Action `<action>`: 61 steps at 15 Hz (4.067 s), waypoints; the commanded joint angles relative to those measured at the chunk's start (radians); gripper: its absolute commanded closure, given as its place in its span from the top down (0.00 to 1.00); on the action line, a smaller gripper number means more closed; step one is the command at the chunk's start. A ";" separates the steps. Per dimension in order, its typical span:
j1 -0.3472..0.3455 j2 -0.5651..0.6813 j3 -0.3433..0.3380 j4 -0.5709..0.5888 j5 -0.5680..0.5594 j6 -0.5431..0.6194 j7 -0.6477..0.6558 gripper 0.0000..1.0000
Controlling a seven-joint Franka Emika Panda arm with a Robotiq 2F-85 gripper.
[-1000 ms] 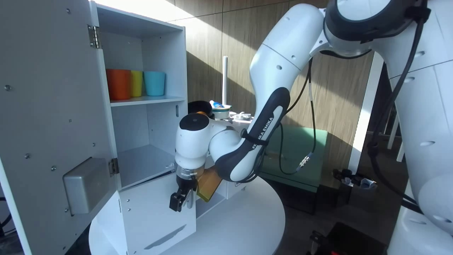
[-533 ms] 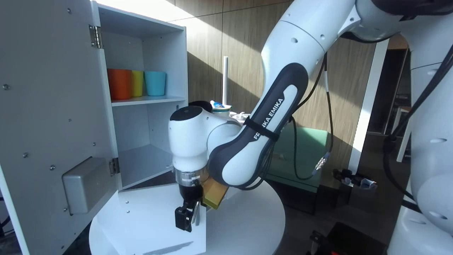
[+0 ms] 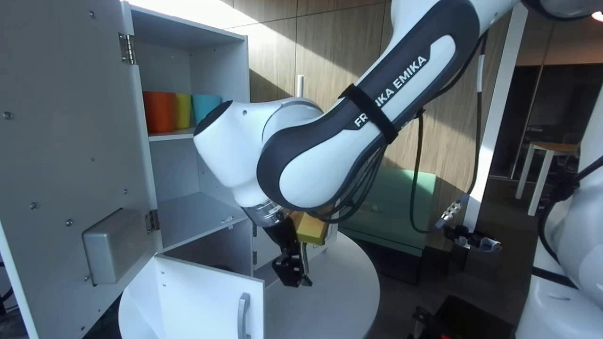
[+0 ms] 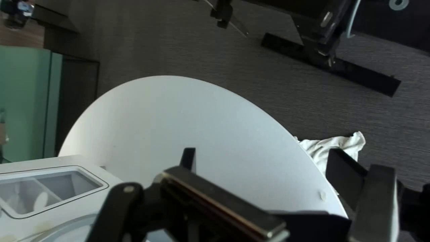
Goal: Open the cabinet doors and the oven door.
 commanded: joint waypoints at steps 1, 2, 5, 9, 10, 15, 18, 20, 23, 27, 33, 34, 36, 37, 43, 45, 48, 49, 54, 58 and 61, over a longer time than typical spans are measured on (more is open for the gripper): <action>0.024 -0.106 -0.078 -0.022 -0.119 -0.038 -0.007 1.00; 0.016 -0.118 -0.093 -0.034 -0.186 -0.005 0.014 1.00; -0.017 -0.118 -0.162 -0.068 -0.285 0.191 0.101 1.00; -0.075 -0.028 -0.231 -0.072 -0.429 0.418 0.324 1.00; -0.085 -0.004 -0.242 -0.068 -0.495 0.455 0.404 1.00; -0.101 0.125 -0.318 -0.013 -0.744 0.515 0.688 1.00; -0.089 0.117 -0.334 -0.041 -0.680 0.543 0.647 1.00; -0.091 0.143 -0.344 -0.030 -0.660 0.571 0.651 1.00; -0.094 0.141 -0.343 -0.035 -0.685 0.620 0.589 1.00; -0.148 0.121 -0.384 -0.036 -0.597 0.784 0.460 1.00; -0.327 0.189 -0.390 -0.032 -0.137 0.994 0.088 1.00; -0.291 0.191 -0.438 -0.017 -0.047 0.963 0.024 1.00; -0.364 0.213 -0.393 -0.006 0.065 0.982 -0.083 1.00; -0.393 0.226 -0.370 -0.005 0.145 1.018 -0.167 1.00; -0.547 0.294 -0.186 0.096 0.607 1.005 -0.626 1.00; -0.560 0.311 -0.189 0.121 0.604 1.030 -0.683 1.00; -0.431 0.319 -0.365 0.150 0.497 0.973 -0.658 1.00; -0.431 0.332 -0.369 0.158 0.508 0.988 -0.676 1.00; -0.483 0.376 -0.279 0.188 0.633 1.044 -0.840 1.00; -0.471 0.401 -0.269 0.206 0.599 1.075 -0.905 1.00; -0.499 0.390 -0.225 0.197 0.621 1.061 -0.968 1.00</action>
